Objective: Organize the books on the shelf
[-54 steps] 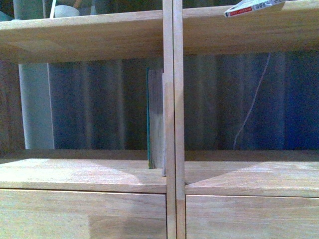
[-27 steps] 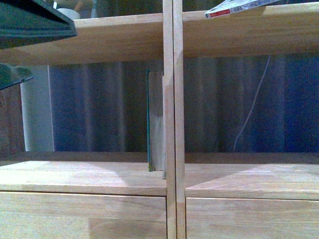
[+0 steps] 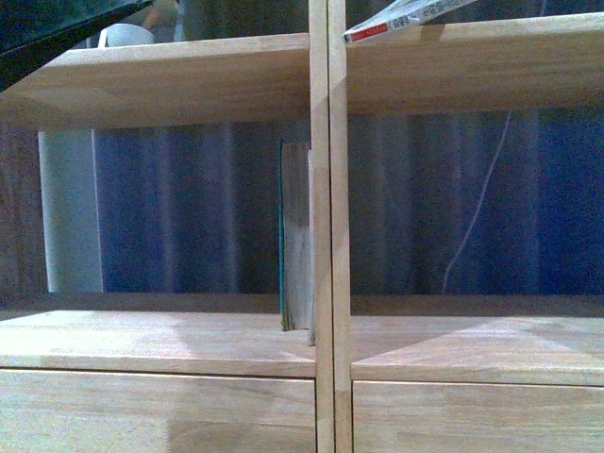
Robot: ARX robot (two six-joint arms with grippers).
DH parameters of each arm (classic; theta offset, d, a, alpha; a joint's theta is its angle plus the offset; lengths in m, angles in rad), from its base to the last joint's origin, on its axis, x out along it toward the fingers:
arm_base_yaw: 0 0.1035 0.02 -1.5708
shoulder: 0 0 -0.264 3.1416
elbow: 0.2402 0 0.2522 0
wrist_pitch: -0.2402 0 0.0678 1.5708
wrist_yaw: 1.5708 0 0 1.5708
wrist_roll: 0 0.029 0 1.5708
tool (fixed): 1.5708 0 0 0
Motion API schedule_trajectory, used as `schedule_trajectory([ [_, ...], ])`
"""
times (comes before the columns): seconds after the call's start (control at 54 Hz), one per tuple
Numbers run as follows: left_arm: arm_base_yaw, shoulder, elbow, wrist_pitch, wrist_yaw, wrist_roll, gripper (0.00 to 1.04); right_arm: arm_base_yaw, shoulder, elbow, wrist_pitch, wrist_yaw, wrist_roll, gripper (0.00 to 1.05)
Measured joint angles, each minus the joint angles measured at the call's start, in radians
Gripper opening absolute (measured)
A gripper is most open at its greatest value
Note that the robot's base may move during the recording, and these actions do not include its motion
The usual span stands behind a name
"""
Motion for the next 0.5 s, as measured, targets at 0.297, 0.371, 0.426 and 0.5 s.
schedule_trajectory([
  [0.297, 0.043, 0.099, -0.002, 0.228, 0.009, -0.412, 0.97, 0.061, -0.023, 0.0, 0.011, 0.022, 0.049, 0.07],
  [0.371, 0.036, 0.111, -0.002, 0.245, 0.01, -0.445, 0.97, 0.083, -0.023, 0.0, 0.014, 0.027, 0.051, 0.07],
  [0.426, 0.029, 0.119, -0.002, 0.259, 0.01, -0.466, 0.97, 0.1, -0.023, 0.0, 0.014, 0.027, 0.052, 0.07],
  [0.5, 0.021, 0.131, -0.002, 0.279, 0.009, -0.482, 0.97, 0.117, -0.024, 0.0, 0.014, 0.026, 0.053, 0.07],
])
